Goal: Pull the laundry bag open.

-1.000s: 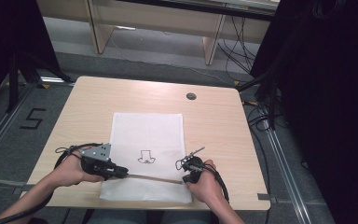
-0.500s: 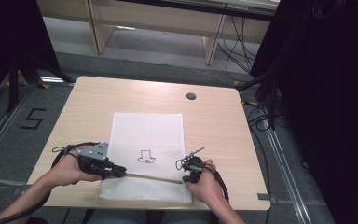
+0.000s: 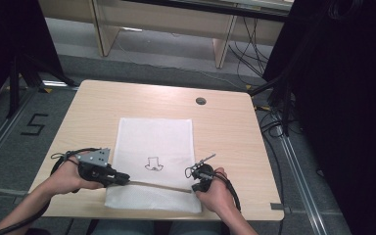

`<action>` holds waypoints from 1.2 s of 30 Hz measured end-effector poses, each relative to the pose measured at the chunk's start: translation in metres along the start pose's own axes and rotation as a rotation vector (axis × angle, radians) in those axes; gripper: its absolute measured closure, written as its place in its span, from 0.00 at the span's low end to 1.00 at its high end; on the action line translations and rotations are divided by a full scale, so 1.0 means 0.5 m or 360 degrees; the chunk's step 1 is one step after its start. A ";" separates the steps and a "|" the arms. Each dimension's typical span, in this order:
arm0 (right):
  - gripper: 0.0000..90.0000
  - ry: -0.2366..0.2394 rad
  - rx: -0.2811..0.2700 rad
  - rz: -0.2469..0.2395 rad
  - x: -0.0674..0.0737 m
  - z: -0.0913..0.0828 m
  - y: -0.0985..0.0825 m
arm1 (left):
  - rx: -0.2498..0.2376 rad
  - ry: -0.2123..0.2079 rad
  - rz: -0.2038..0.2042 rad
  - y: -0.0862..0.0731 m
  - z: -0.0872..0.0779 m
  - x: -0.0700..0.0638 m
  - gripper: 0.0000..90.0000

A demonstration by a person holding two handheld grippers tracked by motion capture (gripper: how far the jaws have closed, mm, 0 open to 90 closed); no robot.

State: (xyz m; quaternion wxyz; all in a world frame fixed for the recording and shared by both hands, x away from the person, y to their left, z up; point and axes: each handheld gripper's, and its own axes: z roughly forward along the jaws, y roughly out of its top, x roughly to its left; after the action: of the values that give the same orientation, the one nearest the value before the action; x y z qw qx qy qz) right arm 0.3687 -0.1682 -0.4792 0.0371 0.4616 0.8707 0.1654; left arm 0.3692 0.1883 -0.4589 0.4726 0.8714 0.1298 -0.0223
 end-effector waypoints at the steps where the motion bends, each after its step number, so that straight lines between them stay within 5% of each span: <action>1: 1.00 0.0012 -0.0019 -0.0029 -0.003 0.002 0.000 | -0.0010 -0.0002 -0.0001 -0.001 0.001 0.000 0.91; 27: 1.00 0.0026 -0.0024 -0.0014 -0.007 0.001 0.000 | 0.0018 -0.0029 -0.0009 -0.010 -0.003 0.008 0.91; 29: 1.00 -0.0091 0.0033 -0.0042 -0.012 -0.004 0.000 | 0.0006 -0.0027 -0.0016 -0.012 -0.007 0.010 0.91; 31: 1.00 -0.0035 0.0001 0.0026 -0.022 -0.005 -0.003 | -0.0001 -0.0024 -0.0033 -0.012 -0.009 0.013 0.91; 35: 1.00 -0.0055 0.0001 0.0034 -0.021 -0.006 -0.003 | 0.0011 -0.0016 -0.0021 -0.012 -0.007 0.014 0.91; 36: 1.00 -0.0053 -0.0013 -0.0013 -0.026 -0.004 -0.002 | 0.0002 -0.0022 -0.0026 -0.013 -0.006 0.014 0.91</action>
State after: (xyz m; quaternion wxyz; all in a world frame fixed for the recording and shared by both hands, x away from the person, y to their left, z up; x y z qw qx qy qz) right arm 0.3748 -0.1797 -0.4790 0.0540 0.4606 0.8712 0.1611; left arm 0.3741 0.1957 -0.4634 0.4727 0.8705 0.1336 -0.0321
